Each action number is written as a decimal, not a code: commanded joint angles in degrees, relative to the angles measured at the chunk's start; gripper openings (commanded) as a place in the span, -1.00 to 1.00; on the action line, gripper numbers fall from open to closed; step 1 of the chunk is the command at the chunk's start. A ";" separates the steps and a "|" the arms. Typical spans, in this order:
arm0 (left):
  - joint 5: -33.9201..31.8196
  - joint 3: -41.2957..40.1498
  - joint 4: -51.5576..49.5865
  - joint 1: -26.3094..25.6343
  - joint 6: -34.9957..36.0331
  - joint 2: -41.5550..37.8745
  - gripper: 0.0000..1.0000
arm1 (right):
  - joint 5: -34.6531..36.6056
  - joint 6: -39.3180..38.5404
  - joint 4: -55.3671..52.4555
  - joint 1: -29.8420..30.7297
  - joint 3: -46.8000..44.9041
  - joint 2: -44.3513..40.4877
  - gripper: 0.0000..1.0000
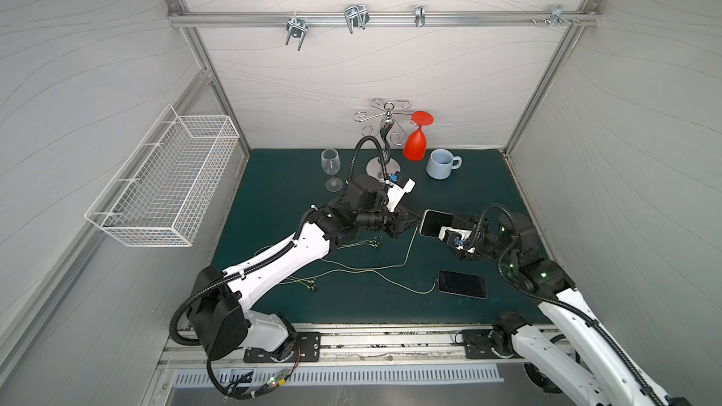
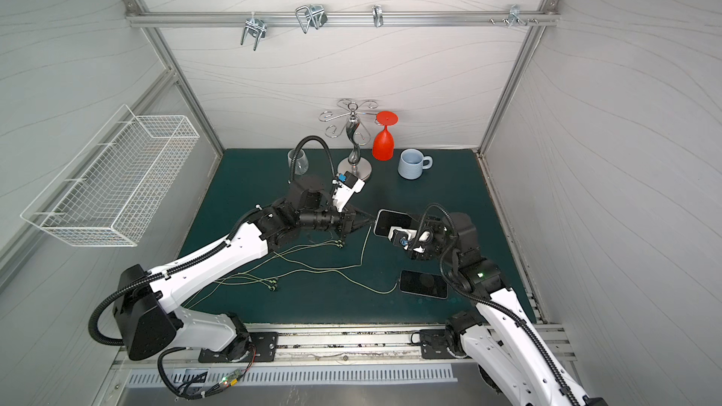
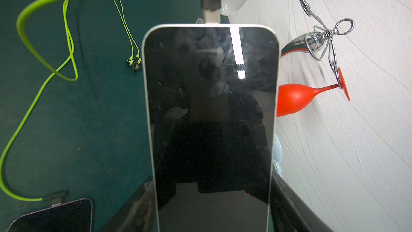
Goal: Plug wired earphones into phones
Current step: Insert the wired earphone into the phone.
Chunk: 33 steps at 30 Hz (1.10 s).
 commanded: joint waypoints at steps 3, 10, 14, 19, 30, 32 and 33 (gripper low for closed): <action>4.55 2.26 2.17 -0.47 -0.26 0.13 -1.00 | -7.18 0.19 5.20 1.41 3.63 -2.47 0.44; 5.75 2.19 -0.76 -0.48 3.93 -1.47 -1.00 | -7.69 0.34 4.06 1.42 3.18 -4.62 0.45; 6.09 2.01 -1.98 -0.34 5.85 -2.09 -1.00 | -8.30 0.84 3.46 1.42 2.92 -5.74 0.45; 6.81 1.74 -1.43 -0.05 5.33 -2.40 -1.00 | -8.94 1.35 3.02 1.50 3.06 -6.62 0.45; 8.01 1.07 0.34 0.08 3.52 -2.23 -1.00 | -10.07 1.20 1.49 1.93 4.67 -6.78 0.45; 8.09 0.63 2.11 0.04 2.63 -1.91 -1.00 | -9.78 1.51 1.66 2.38 5.02 -6.35 0.45; 7.97 0.59 2.82 0.08 2.15 -1.73 -1.00 | -9.60 1.60 1.54 2.53 5.24 -6.04 0.45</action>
